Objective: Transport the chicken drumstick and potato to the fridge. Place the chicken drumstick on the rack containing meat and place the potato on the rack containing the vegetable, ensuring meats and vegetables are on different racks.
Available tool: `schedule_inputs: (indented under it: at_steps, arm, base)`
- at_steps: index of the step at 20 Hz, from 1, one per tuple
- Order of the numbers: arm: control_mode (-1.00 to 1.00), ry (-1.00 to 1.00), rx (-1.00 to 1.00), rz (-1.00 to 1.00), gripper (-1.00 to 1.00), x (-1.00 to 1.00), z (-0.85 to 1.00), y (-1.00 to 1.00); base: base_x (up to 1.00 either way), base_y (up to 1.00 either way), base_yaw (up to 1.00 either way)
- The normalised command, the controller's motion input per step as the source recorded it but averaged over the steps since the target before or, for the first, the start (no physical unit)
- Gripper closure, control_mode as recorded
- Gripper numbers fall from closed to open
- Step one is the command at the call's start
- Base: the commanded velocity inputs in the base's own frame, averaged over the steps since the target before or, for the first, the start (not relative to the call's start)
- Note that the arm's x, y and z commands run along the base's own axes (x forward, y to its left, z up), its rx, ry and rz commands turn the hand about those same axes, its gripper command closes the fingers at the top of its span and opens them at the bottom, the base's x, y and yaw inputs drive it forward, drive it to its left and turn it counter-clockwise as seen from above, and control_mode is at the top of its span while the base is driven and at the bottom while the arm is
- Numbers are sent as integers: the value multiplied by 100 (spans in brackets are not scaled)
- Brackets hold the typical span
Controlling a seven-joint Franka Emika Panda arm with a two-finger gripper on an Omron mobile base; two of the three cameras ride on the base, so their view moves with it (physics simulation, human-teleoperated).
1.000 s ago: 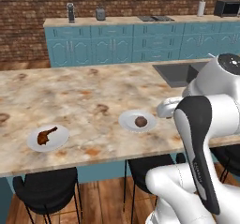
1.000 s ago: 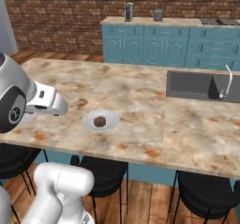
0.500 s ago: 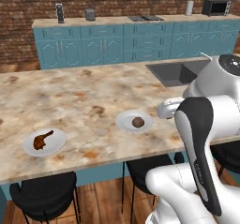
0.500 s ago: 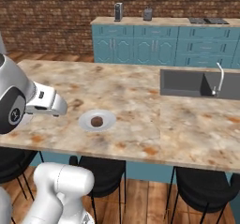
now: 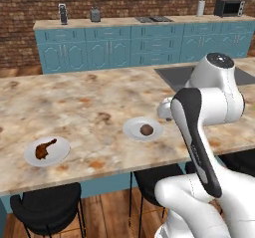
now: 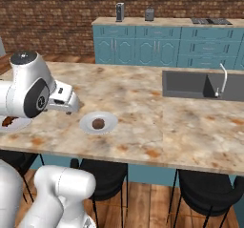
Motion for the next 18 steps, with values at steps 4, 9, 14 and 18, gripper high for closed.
schedule_inputs:
  at_steps: [4, 9, 14, 18]
  arm:
    - [-100, 14, 0, 0, -100, 73, -43, -1]
    - [-100, 13, 0, 0, -100, 66, -42, 0]
    - [-100, 19, 0, 0, -100, 38, -29, 0]
    - [-100, 6, 0, 0, -100, 18, -31, -1]
  base:
    - [0, 0, 0]
    - [0, 0, 0]
    - [0, 0, 0]
    - [0, 0, 0]
